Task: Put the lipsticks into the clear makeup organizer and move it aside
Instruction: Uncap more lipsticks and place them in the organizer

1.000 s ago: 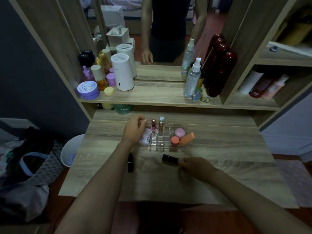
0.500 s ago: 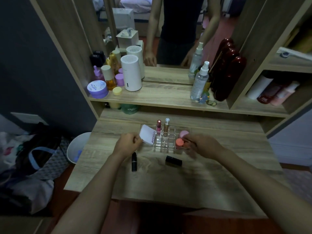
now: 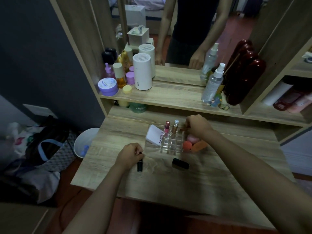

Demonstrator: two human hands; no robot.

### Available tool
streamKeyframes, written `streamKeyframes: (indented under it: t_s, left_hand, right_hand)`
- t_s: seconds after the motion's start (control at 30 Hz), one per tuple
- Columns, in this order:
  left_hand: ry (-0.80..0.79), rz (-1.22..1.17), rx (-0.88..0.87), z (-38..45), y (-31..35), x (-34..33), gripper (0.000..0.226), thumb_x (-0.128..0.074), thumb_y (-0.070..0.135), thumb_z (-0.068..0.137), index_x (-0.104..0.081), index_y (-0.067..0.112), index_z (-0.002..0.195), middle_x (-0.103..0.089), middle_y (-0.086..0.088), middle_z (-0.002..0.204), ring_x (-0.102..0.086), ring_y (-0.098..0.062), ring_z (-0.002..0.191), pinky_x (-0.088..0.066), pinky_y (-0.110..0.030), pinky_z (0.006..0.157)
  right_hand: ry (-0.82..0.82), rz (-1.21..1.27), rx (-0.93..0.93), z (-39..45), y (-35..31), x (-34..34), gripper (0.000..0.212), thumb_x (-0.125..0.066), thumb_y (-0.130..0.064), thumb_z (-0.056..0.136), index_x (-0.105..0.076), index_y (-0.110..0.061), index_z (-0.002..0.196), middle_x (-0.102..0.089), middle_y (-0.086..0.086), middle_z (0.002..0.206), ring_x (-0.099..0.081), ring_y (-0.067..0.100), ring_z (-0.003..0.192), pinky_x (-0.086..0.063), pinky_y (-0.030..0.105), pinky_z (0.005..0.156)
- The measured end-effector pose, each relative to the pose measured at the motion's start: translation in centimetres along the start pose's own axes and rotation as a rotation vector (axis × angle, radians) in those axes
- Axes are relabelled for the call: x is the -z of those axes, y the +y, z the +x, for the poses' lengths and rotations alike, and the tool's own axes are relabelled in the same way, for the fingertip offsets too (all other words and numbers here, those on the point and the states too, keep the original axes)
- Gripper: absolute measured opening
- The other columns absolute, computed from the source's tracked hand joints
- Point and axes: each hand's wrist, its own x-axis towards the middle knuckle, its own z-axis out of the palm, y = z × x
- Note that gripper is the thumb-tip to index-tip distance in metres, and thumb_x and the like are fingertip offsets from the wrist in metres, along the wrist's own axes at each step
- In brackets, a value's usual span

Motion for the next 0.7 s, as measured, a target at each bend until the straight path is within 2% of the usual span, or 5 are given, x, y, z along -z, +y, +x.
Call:
streamKeyframes:
  t_s: [0.1,0.2,0.33,0.47,0.7]
  left_hand:
    - [0.049,-0.034,-0.004,0.3,0.0,0.0,0.011,-0.065,0.017,0.076,-0.055,0.02,0.073,-0.058,0.0,0.079,-0.054,-0.017,0.073,-0.039,-0.024,0.065]
    - [0.096,-0.064,-0.008,0.9,0.0,0.0,0.012,-0.067,0.019,0.078,-0.064,0.011,0.087,-0.062,-0.004,0.085,-0.055,-0.017,0.076,-0.039,-0.024,0.067]
    - [0.138,-0.081,0.01,1.4,0.4,0.1,0.017,-0.067,0.019,0.079,-0.065,0.007,0.091,-0.063,-0.005,0.086,-0.057,-0.021,0.078,-0.04,-0.026,0.067]
    - [0.134,-0.09,-0.004,1.7,0.8,0.1,0.011,-0.065,0.015,0.078,-0.065,0.007,0.086,-0.063,-0.006,0.08,-0.062,-0.029,0.082,-0.04,-0.026,0.067]
    - [0.122,-0.102,-0.039,2.0,1.2,0.0,0.018,-0.063,0.018,0.081,-0.069,0.006,0.093,-0.07,-0.012,0.092,-0.063,-0.026,0.085,-0.051,-0.038,0.077]
  right_hand:
    - [0.025,-0.034,-0.005,0.2,-0.2,-0.5,0.018,-0.059,-0.008,0.085,-0.069,-0.014,0.099,-0.068,0.012,0.107,-0.064,0.031,0.101,-0.054,0.04,0.081]
    - [0.024,-0.055,0.017,0.4,-0.6,-0.8,0.018,-0.06,-0.01,0.085,-0.071,-0.017,0.097,-0.068,0.011,0.107,-0.065,0.03,0.1,-0.053,0.038,0.081]
    - [0.015,-0.04,0.057,0.5,-1.0,-1.7,0.017,-0.06,-0.005,0.085,-0.072,-0.009,0.096,-0.063,0.013,0.109,-0.064,0.03,0.098,-0.052,0.038,0.08]
    - [0.015,0.022,0.08,0.7,-1.5,-2.1,0.017,-0.055,0.001,0.085,-0.066,-0.004,0.097,-0.062,0.018,0.108,-0.062,0.033,0.099,-0.051,0.038,0.08]
    - [0.02,0.038,0.081,1.0,-1.5,-2.3,0.02,-0.05,0.005,0.086,-0.066,0.001,0.096,-0.063,0.021,0.108,-0.061,0.035,0.101,-0.05,0.038,0.081]
